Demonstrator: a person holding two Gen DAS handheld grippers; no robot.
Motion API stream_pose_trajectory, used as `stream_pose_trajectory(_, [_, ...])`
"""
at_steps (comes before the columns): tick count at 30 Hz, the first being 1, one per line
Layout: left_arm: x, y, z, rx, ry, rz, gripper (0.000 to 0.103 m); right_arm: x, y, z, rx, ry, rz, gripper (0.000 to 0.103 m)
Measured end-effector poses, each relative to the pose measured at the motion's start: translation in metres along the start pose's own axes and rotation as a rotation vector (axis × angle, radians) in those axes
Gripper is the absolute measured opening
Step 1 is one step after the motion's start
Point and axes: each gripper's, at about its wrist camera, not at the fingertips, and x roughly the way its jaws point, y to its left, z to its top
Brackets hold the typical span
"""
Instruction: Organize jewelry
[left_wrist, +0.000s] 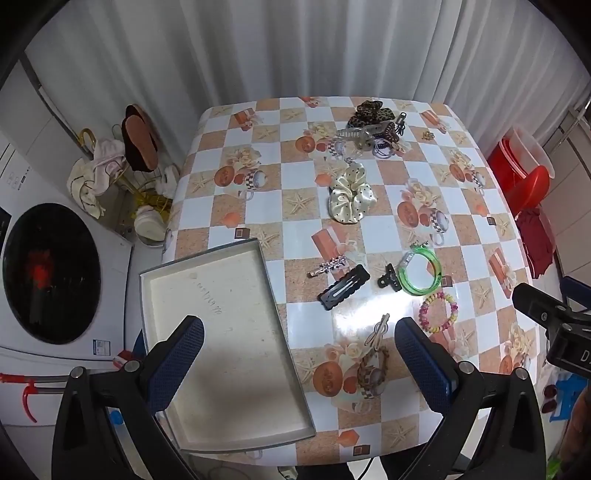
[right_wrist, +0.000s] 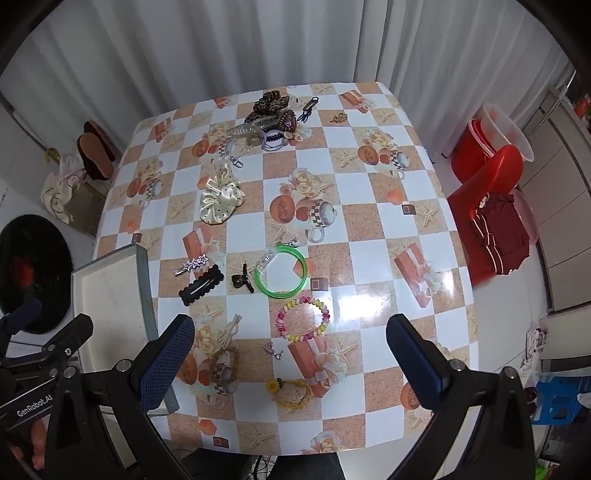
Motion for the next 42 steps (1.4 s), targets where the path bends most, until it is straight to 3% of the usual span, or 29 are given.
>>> stream_pose_trajectory(28, [0.008,0.031,0.007,-0.006,0.013,0.000,0.103,0.000,0.006,0.001,0.001,-0.003,-0.003,0.103])
stream_pose_trajectory(31, [0.005,0.014,0.005,-0.004,0.010,-0.003,0.103,0.001,0.006,0.002,0.001,-0.002,-0.004,0.103])
stream_pose_trajectory(42, [0.008,0.043,0.001,-0.005,0.016,0.004,0.103,0.004,0.007,0.003,0.002,-0.002,-0.005,0.103])
